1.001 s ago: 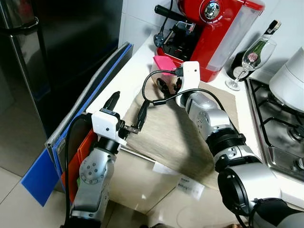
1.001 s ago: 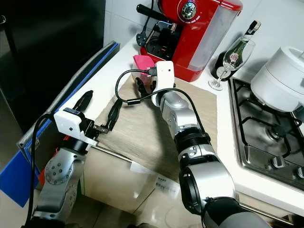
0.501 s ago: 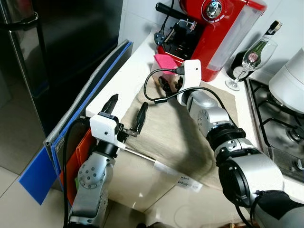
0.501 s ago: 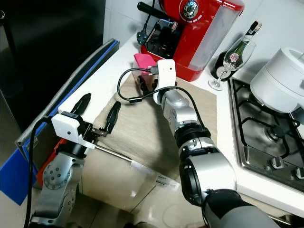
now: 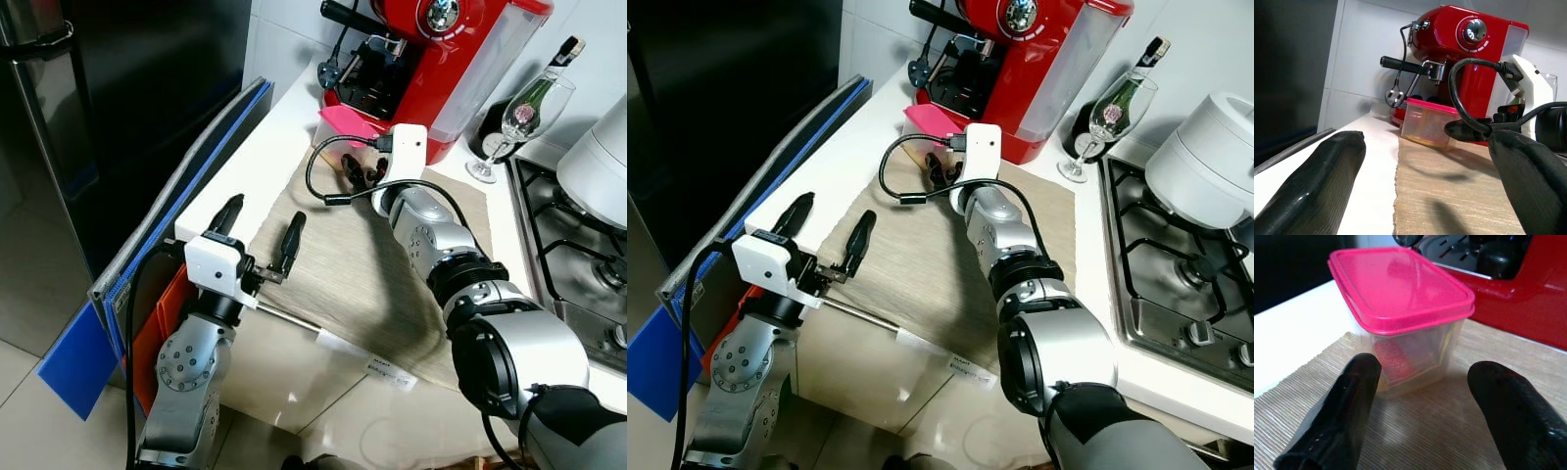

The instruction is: Restocking fridge

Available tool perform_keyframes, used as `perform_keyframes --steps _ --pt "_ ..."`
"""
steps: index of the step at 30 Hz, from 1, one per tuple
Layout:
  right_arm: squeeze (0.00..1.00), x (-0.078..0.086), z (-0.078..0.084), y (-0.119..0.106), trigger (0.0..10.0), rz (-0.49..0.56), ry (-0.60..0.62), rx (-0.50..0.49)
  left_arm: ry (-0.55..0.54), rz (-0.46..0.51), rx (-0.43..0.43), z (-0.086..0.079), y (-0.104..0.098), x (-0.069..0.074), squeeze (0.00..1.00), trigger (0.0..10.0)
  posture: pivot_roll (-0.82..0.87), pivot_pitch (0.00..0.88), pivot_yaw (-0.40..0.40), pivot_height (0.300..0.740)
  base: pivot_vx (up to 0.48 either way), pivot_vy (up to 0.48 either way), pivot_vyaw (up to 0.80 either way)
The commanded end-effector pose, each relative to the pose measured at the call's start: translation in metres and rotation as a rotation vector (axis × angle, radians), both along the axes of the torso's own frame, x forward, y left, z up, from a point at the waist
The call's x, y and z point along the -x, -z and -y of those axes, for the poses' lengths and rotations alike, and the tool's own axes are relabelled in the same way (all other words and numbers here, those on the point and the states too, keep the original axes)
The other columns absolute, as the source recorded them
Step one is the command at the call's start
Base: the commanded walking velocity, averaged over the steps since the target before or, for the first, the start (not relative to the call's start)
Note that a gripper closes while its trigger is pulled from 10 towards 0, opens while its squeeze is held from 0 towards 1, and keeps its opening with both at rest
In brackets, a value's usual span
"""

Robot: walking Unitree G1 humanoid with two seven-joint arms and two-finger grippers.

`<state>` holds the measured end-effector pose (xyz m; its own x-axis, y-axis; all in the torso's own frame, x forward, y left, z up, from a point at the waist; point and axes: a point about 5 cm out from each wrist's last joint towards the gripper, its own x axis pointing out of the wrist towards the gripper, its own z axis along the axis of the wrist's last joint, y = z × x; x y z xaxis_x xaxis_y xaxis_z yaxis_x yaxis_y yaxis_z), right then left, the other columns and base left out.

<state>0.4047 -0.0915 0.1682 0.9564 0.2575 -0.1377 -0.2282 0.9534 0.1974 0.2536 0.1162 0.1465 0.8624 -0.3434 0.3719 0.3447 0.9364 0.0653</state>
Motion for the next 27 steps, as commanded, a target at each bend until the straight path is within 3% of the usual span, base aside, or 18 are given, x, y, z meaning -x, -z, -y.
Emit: perform_keyframes --steps 1,15,27 --pt "0.00 -0.002 0.007 -0.004 0.0 0.019 0.023 -0.013 0.025 0.002 -0.001 0.007 -0.002 0.004 0.00 10.0 0.09 0.081 -0.263 0.740 0.000 0.000 0.00" --pt "0.00 -0.003 -0.008 -0.033 0.0 0.185 -0.038 -0.041 0.032 0.003 -0.012 0.005 -0.004 -0.002 0.00 10.0 0.10 0.042 -0.233 0.740 0.000 0.000 0.00" --pt "0.00 0.009 0.004 -0.054 0.0 0.356 -0.004 -0.032 0.070 0.024 -0.036 0.004 -0.009 -0.018 0.00 10.0 0.08 0.000 -0.170 0.740 0.000 0.000 0.00"
